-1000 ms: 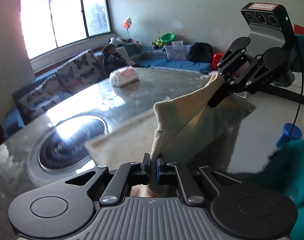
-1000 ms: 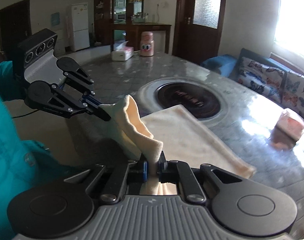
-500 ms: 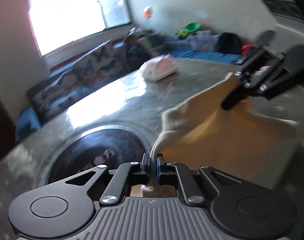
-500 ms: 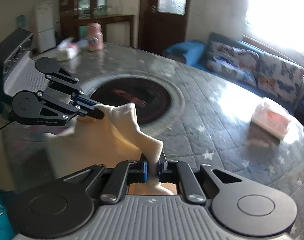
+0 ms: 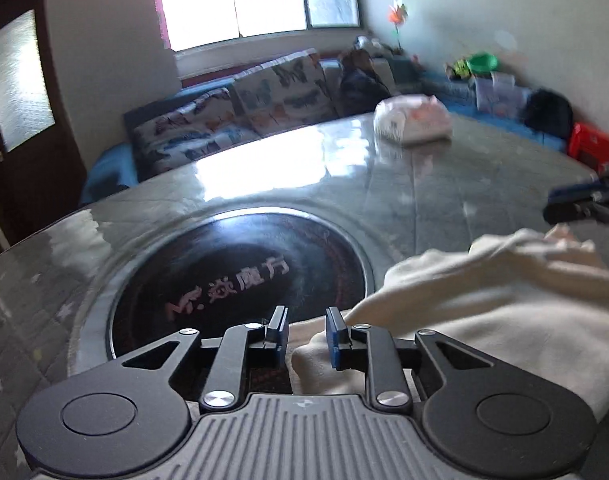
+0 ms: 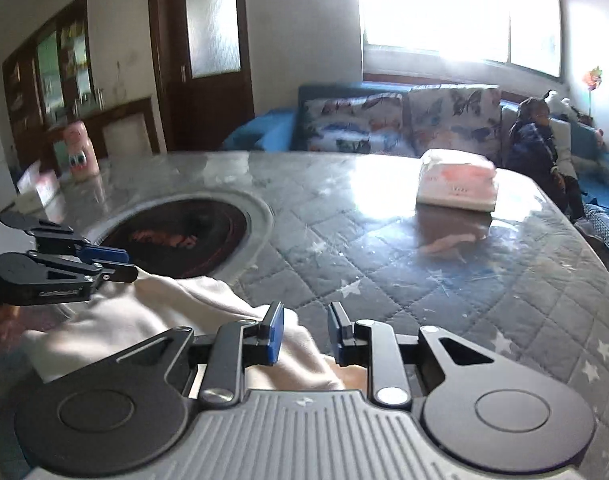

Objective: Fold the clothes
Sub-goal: 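Lift the hem with both grippers and fold it over the sweatshirt body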

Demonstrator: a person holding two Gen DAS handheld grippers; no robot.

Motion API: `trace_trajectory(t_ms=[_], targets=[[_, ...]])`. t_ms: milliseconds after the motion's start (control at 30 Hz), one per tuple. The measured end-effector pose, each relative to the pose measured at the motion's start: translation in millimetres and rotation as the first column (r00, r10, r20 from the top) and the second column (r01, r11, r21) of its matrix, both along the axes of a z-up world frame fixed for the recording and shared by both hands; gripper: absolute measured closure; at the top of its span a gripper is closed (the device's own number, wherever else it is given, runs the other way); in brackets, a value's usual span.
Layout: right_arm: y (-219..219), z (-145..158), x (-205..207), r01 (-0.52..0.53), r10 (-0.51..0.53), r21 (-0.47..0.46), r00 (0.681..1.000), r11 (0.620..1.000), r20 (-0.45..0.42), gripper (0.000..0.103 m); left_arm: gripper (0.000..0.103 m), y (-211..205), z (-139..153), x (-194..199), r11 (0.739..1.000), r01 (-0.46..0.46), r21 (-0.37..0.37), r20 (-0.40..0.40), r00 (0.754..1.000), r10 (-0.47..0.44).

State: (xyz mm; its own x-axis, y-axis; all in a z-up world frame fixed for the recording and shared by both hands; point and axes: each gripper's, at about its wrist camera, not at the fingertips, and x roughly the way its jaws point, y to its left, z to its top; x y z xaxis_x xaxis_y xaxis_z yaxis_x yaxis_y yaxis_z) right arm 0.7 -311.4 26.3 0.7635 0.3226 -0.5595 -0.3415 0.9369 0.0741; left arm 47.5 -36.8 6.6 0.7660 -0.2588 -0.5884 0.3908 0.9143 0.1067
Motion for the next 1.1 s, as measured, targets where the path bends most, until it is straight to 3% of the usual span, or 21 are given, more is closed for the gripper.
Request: trace_trajectory(t_ms=[100,233,400,500,767,900,1100], targets=[[4.2,-3.3,-10.1,-0.026,0.026,0.039,1.0,0.999,-0.013,0.08,0.082,-5.0,12.8,-20.7,0.997,0.043,-0.062,0.02,0.999,-0.042],[6.4,-17.1,-8.1,-0.018,0.02,0.053,0.999,0.998,-0.05,0.08,0.082,-20.0,15.3,-35.8,0.984,0.114,-0.14,-0.021,0.993,-0.119],[-4.9,-32.6,1.5,0.052,-0.043,0.076,0.994,0.996,-0.105,0.082,0.082,-30.3,6.4,-26.6,0.978,0.116,-0.173,-0.075,0.989,-0.131],[-9.0,-27.2,1.2,0.054,-0.046,0.085,0.995,0.995,-0.087,0.082,0.082,-31.3,6.6,-13.5,0.972,0.108,-0.207,-0.103,0.986,-0.131],[12.4,-19.3,18.0,0.006,-0.001,0.077,0.998,0.997,-0.068,0.081,0.082,-38.6,-6.1,16.5,0.98,0.065,-0.189,-0.147,0.985,-0.093],[19.1,-29.1,32.3,0.029,-0.023,0.049,0.994,0.998,-0.111,0.083,0.082,-37.4,-10.4,20.7,0.98,0.056,-0.192,-0.146,0.986,-0.085],[8.8,-29.6,25.6,0.066,-0.063,0.036,0.994,0.997,-0.094,0.084,0.081,-37.4,-10.5,19.2,0.979,0.056,-0.194,-0.139,0.987,-0.084]])
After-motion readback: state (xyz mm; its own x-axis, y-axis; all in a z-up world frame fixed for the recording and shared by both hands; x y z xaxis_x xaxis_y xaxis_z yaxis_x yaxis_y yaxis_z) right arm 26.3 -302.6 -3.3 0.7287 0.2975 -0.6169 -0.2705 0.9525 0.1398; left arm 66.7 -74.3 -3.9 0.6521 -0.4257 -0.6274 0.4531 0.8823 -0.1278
